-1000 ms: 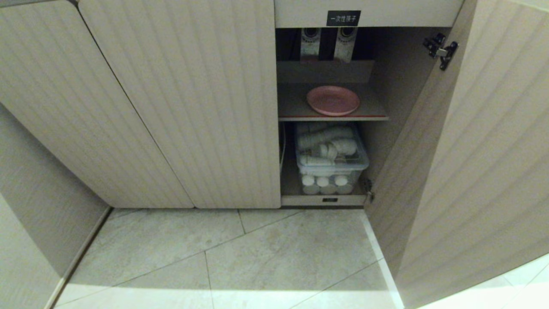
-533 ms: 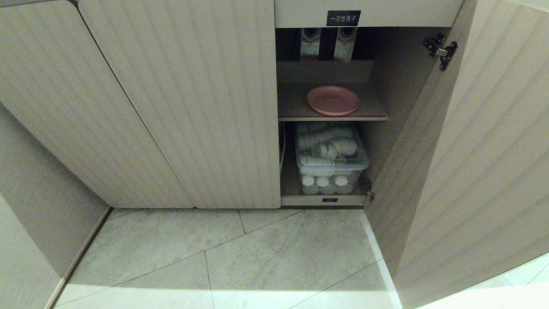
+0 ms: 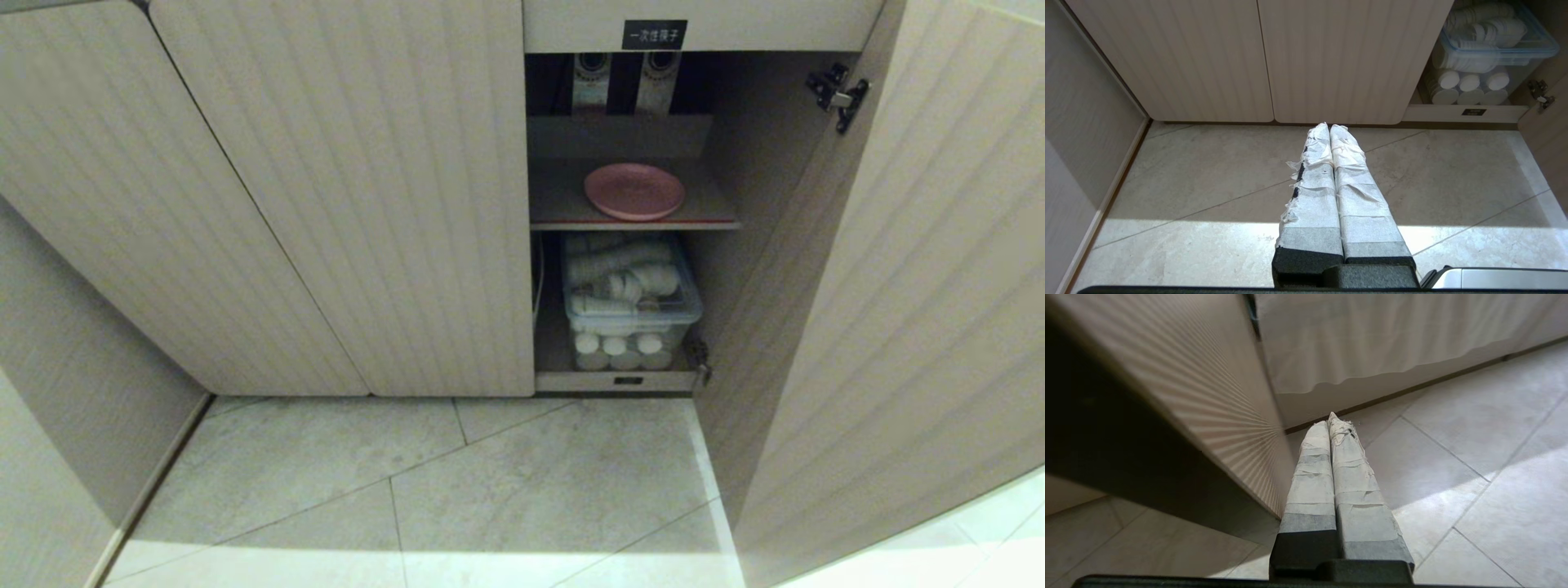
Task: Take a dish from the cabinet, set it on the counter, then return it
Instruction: Close the cabinet door
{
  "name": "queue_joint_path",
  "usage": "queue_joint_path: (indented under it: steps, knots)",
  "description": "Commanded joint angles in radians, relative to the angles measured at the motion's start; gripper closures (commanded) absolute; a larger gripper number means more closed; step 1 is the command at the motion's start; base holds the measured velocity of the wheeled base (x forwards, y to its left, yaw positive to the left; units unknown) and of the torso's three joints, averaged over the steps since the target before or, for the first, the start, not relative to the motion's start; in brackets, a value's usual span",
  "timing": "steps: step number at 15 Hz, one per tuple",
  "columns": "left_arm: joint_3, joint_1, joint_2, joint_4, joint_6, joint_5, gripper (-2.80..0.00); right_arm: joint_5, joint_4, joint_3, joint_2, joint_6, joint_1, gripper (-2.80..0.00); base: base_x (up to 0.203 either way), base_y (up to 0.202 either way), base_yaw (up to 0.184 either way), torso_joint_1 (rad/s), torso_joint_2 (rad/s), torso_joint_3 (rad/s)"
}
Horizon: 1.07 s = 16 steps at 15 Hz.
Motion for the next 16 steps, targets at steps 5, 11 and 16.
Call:
queue_joint_path:
  steps: [5, 11, 16]
  knots:
    - [0.000, 0.000, 0.000, -0.001, 0.000, 0.000, 0.00, -0.001, -0.069, 0.049, -0.041, 0.035, 0.136, 0.00, 0.000, 0.000, 0.000, 0.000, 0.00, 0.000]
    - [0.000, 0.000, 0.000, -0.001, -0.001, 0.000, 0.00, -0.001, -0.159, 0.090, -0.075, 0.074, 0.202, 0.00, 0.000, 0.000, 0.000, 0.000, 0.00, 0.000]
    - [0.000, 0.000, 0.000, -0.001, -0.001, 0.000, 0.00, -0.001, -0.166, 0.093, -0.084, 0.150, 0.217, 0.00, 0.000, 0.000, 0.000, 0.000, 0.00, 0.000]
